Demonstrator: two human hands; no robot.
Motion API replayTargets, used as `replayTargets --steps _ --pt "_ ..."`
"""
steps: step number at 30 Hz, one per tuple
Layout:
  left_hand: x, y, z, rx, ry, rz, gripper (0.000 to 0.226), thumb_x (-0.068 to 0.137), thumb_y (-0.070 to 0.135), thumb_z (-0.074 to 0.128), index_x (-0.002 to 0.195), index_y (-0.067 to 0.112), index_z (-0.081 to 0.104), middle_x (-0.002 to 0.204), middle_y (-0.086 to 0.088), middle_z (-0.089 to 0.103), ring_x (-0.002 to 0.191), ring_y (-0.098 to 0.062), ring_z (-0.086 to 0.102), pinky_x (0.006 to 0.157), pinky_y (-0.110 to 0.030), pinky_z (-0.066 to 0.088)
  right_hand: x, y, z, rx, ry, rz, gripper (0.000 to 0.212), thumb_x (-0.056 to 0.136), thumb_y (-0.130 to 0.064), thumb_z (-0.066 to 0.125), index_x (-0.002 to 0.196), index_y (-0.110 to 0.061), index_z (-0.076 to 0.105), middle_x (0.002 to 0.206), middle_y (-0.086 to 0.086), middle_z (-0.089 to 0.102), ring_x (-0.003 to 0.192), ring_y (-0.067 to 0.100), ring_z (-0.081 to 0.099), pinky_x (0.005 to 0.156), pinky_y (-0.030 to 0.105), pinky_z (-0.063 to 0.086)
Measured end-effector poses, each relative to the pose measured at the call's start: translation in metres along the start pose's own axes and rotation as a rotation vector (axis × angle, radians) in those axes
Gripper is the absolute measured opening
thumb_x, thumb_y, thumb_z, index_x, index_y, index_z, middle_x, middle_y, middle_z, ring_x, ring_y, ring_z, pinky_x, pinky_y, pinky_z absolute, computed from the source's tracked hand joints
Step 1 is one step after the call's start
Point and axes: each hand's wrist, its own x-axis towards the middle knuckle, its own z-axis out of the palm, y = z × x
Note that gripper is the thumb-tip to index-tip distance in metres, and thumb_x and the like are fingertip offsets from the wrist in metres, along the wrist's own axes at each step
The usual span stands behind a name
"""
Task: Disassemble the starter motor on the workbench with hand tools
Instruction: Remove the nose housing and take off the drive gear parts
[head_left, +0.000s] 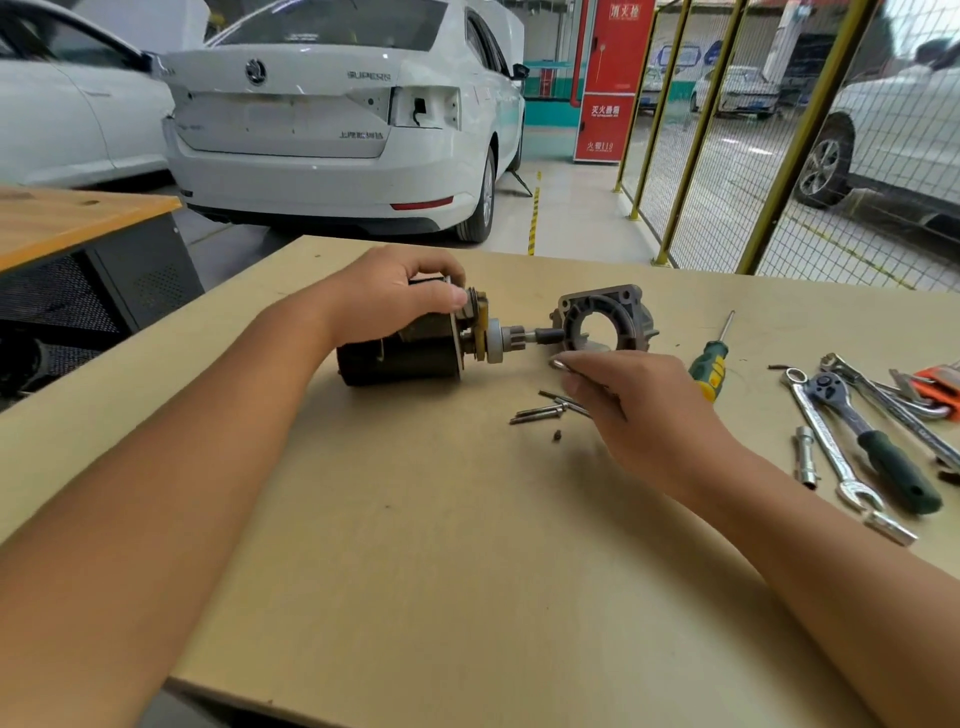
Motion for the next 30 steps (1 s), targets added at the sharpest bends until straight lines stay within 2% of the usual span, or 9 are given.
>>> replayTargets --steps 2,6,10,12,13,15,19,24,30 --pt "-0.001 -0.001 -0.003 -0.067 0.009 -0.001 0.035 0.077 0.065 0.054 0.098 0.044 0.072 0.099 0.01 0.07 0.092 -0.006 0.064 0.084 -0.034 0.05 -0.001 -0.001 0.003 0.027 -0.022 -0.017 0.028 0.1 -0.028 0.058 0.123 -0.022 0.072 0.098 0.002 0.074 0.089 0.023 0.066 0.075 0.043 0.056" --pt "-0.01 -0.008 -0.006 -0.144 0.057 0.03 0.031 0.085 0.057 0.057 0.103 0.042 0.077 0.103 0.019 0.073 0.102 0.001 0.065 0.087 -0.024 0.048 -0.003 -0.009 0.008 -0.001 -0.104 -0.04 0.032 0.095 -0.043 0.056 0.113 -0.025 0.075 0.086 -0.005 0.065 0.076 0.012 0.057 0.066 0.038 0.052" --pt "-0.017 -0.013 -0.002 -0.087 0.285 0.109 0.028 0.095 0.049 0.064 0.118 0.037 0.075 0.108 0.027 0.071 0.107 0.011 0.063 0.089 -0.01 0.048 -0.002 -0.016 0.019 -0.047 -0.18 -0.083 0.02 0.091 -0.026 0.073 0.11 -0.019 0.076 0.09 0.0 0.061 0.078 0.019 0.058 0.068 0.035 0.051" --pt "-0.016 -0.013 0.0 0.082 0.358 0.09 0.042 0.098 0.059 0.052 0.127 0.037 0.072 0.113 0.025 0.069 0.108 0.009 0.06 0.092 -0.021 0.051 -0.001 -0.014 0.023 -0.058 -0.176 -0.087 0.018 0.091 -0.02 0.073 0.108 -0.016 0.077 0.092 0.002 0.062 0.08 0.022 0.058 0.07 0.033 0.05" --pt "-0.014 -0.012 0.003 0.183 0.365 0.053 0.047 0.099 0.063 0.045 0.131 0.038 0.068 0.118 0.019 0.069 0.109 0.0 0.06 0.092 -0.031 0.052 -0.001 -0.014 0.023 -0.062 -0.171 -0.084 0.018 0.091 -0.02 0.073 0.107 -0.015 0.077 0.092 0.001 0.061 0.08 0.021 0.057 0.07 0.031 0.048" --pt "-0.01 -0.01 0.012 0.369 0.359 -0.028 0.054 0.094 0.069 0.044 0.137 0.041 0.057 0.122 0.01 0.064 0.108 -0.016 0.056 0.084 -0.038 0.047 -0.002 -0.012 0.022 -0.061 -0.154 -0.063 0.017 0.091 -0.021 0.073 0.106 -0.014 0.076 0.09 0.0 0.06 0.077 0.018 0.055 0.068 0.028 0.044" --pt "-0.004 -0.009 0.026 0.443 0.384 -0.053 0.054 0.087 0.062 0.058 0.135 0.039 0.052 0.117 0.007 0.059 0.101 -0.022 0.058 0.076 -0.035 0.041 -0.005 -0.012 0.019 -0.008 -0.085 -0.015 0.014 0.092 -0.023 0.071 0.1 -0.014 0.077 0.085 -0.001 0.06 0.073 0.013 0.053 0.064 0.026 0.043" --pt "-0.006 -0.005 0.029 0.442 0.427 -0.009 0.049 0.081 0.055 0.049 0.125 0.037 0.055 0.111 0.008 0.064 0.09 -0.02 0.057 0.071 -0.033 0.039 -0.002 -0.009 0.019 0.009 -0.078 -0.017 0.014 0.094 -0.025 0.069 0.101 -0.016 0.077 0.086 -0.002 0.06 0.075 0.012 0.054 0.065 0.032 0.049" --pt "-0.023 -0.002 0.034 0.446 0.496 0.054 0.043 0.086 0.047 0.053 0.127 0.035 0.054 0.115 0.008 0.063 0.094 -0.021 0.057 0.073 -0.038 0.054 0.002 -0.01 0.021 -0.028 -0.199 -0.09 0.016 0.095 -0.019 0.067 0.107 -0.015 0.077 0.091 0.003 0.061 0.077 0.022 0.058 0.069 0.035 0.052"
